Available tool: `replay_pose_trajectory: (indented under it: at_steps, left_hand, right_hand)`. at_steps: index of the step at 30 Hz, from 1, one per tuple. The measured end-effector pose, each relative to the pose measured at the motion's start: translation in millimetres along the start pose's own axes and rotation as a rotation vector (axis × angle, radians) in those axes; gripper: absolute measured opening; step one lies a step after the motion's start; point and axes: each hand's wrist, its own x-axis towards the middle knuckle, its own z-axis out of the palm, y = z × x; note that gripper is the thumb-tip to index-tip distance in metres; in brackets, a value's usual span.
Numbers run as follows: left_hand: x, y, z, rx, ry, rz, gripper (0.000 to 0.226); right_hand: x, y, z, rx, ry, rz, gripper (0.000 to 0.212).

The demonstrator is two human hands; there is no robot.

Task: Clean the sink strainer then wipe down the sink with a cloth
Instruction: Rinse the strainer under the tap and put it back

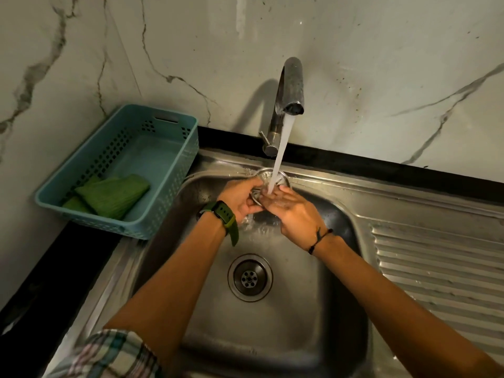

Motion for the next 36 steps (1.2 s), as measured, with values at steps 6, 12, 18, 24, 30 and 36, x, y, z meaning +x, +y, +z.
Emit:
replay_pose_trajectory:
  at_steps: [6, 12, 18, 24, 30, 36]
  left_hand:
    - [-2, -4, 9, 0.087, -0.047, 0.029, 0.026]
    - [-2, -9, 12, 0.035, -0.019, 0.041, 0.025]
    - [2, -12, -4, 0.163, -0.063, 0.024, 0.025]
    - [5, 1, -11, 0.015, -0.031, 0.118, 0.019]
    - [6, -11, -4, -0.002, 0.217, 0.181, 0.022]
    - [9, -5, 0, -0.077, 0.217, 0.132, 0.025]
  right_hand:
    - [2, -6, 5, 0.036, -0.096, 0.144, 0.045]
    - [-5, -8, 12, -0.025, -0.072, 0.116, 0.055]
    - [-11, -10, 10, -0.251, -0.123, -0.112, 0.059]
    - [3, -24, 5, -0.345, -0.084, 0.113, 0.057]
    - [7, -41, 4, -0.081, 0.210, 0.002, 0.017]
    - [5, -16, 2, -0.207, 0.082, 0.071, 0.030]
